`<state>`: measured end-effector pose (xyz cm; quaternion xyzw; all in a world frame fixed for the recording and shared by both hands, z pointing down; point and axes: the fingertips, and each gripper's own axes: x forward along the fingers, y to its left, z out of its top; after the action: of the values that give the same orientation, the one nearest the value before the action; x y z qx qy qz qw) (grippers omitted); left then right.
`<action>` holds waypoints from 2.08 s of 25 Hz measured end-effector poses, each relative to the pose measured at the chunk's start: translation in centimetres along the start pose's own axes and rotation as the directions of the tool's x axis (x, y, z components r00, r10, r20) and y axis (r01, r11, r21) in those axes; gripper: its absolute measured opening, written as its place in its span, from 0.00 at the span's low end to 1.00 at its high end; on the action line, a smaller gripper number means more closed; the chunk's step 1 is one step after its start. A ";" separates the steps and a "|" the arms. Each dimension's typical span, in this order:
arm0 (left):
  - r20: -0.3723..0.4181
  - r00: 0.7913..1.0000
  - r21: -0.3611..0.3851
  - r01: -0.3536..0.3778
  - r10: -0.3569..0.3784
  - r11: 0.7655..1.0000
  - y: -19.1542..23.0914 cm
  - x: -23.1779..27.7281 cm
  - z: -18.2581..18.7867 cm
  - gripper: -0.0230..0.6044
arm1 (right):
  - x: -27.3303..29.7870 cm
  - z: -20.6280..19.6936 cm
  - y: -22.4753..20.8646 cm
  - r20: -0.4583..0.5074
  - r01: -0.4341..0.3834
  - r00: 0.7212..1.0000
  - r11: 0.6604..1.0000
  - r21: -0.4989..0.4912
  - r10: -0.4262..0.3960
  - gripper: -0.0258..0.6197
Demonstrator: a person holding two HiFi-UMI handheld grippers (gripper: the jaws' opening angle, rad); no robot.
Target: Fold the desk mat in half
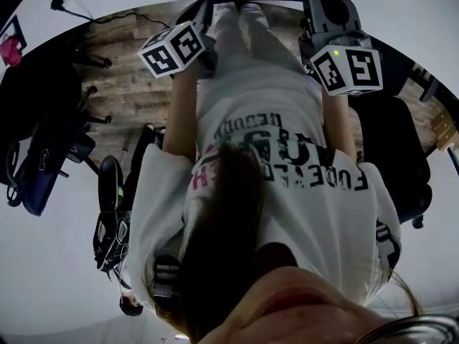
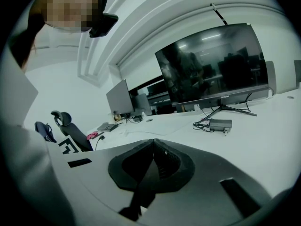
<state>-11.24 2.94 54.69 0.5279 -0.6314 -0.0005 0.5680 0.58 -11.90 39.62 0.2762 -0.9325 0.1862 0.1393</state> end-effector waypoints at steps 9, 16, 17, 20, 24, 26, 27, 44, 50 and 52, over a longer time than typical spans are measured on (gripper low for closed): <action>0.005 1.000 -0.038 0.007 -0.007 0.999 0.0 0.5 0.1 0.09 | 0.1 0.0 -0.3 0.005 0.010 1.000 1.000 0.004 -0.010 0.04; 0.013 1.000 0.058 0.001 -0.002 0.998 -0.8 -0.2 0.7 0.06 | 0.1 -0.3 -0.7 0.004 0.030 1.000 1.000 0.001 -0.030 0.04; 0.021 1.000 0.080 0.005 -0.007 0.997 -1.0 -0.3 0.9 0.06 | 0.0 -0.3 -0.7 0.005 0.033 0.999 0.999 0.000 -0.033 0.04; 0.041 0.999 0.146 0.028 -0.034 0.989 -2.1 -0.8 1.2 0.06 | -0.2 -0.2 -0.9 0.007 0.039 0.999 0.999 -0.001 -0.039 0.04; 0.045 0.997 0.211 0.056 -0.067 0.976 -3.0 -1.2 1.4 0.06 | -0.5 -0.5 -0.8 0.010 0.044 0.999 0.999 0.010 -0.044 0.04; 0.050 0.995 0.236 0.069 -0.083 0.969 -3.5 -1.2 1.8 0.06 | -0.5 -0.5 -0.8 0.013 0.048 0.999 0.999 0.011 -0.048 0.04; 0.051 0.994 0.250 0.077 -0.092 0.965 -3.8 -1.3 1.9 0.06 | -0.6 -0.5 -0.7 0.013 0.050 0.999 0.999 0.012 -0.050 0.04; -0.020 0.961 0.444 0.255 -0.275 0.859 -9.8 0.1 1.5 0.06 | -1.4 0.0 -2.5 0.037 0.075 0.996 0.997 0.028 -0.076 0.04; -0.041 0.959 0.447 0.269 -0.281 0.853 -11.4 0.9 0.7 0.06 | -1.6 0.1 -3.7 0.037 0.067 0.997 0.997 0.035 -0.069 0.04; -0.041 0.957 0.440 0.276 -0.287 0.855 -11.9 1.3 0.6 0.06 | -1.8 0.0 -4.1 0.036 0.065 0.997 0.997 0.035 -0.066 0.04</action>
<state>-3.47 -3.55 48.32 0.7293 -0.5383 0.0526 0.4190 4.34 -14.29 40.10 0.3123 -0.9221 0.1924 0.1233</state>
